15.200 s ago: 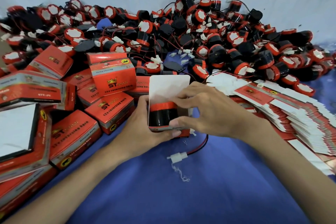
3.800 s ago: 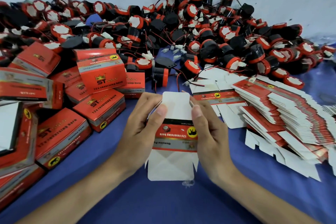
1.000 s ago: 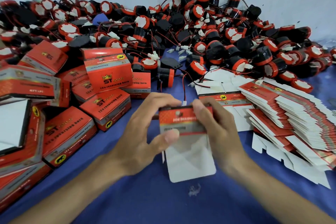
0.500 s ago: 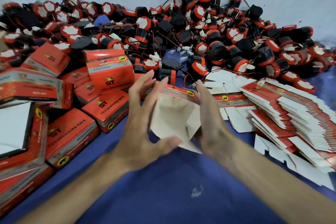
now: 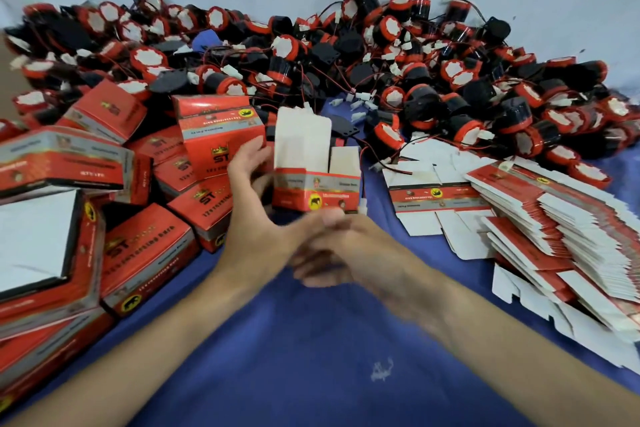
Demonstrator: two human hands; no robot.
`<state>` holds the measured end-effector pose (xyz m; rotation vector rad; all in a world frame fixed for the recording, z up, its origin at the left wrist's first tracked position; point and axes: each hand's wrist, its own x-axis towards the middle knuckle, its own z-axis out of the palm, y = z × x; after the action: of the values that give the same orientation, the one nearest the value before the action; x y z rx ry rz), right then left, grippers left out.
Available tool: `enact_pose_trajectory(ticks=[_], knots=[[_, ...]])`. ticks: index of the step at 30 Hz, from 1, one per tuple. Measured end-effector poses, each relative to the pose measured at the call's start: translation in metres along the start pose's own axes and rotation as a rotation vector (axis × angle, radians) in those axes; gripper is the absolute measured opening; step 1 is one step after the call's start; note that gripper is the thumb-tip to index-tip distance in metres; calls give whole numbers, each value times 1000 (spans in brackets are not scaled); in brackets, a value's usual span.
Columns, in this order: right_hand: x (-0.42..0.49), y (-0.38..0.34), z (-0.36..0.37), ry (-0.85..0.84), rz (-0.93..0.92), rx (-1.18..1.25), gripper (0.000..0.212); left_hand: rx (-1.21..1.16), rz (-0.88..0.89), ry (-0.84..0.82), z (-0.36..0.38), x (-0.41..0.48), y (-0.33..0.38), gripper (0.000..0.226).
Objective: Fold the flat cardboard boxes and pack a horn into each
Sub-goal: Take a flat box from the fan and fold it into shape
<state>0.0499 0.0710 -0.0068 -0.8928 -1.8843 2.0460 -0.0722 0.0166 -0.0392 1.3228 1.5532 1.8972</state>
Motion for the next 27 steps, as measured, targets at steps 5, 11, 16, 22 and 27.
enact_pose_trajectory(ticks=[5,11,16,22,27], knots=[[3,-32,-24,-122,-116,-1138,37,-4,-89,134,-6,5,-7,43],[5,-45,-45,-311,-61,-1454,41,139,-178,44,-1,-1,-5,88],[12,-77,-113,4,77,-1356,28,265,-139,33,1,-4,-7,102],[87,-54,-117,536,-404,-1252,39,283,-122,45,2,-5,-3,103],[123,-44,-97,331,-299,-1456,30,321,-117,30,2,-4,-3,110]])
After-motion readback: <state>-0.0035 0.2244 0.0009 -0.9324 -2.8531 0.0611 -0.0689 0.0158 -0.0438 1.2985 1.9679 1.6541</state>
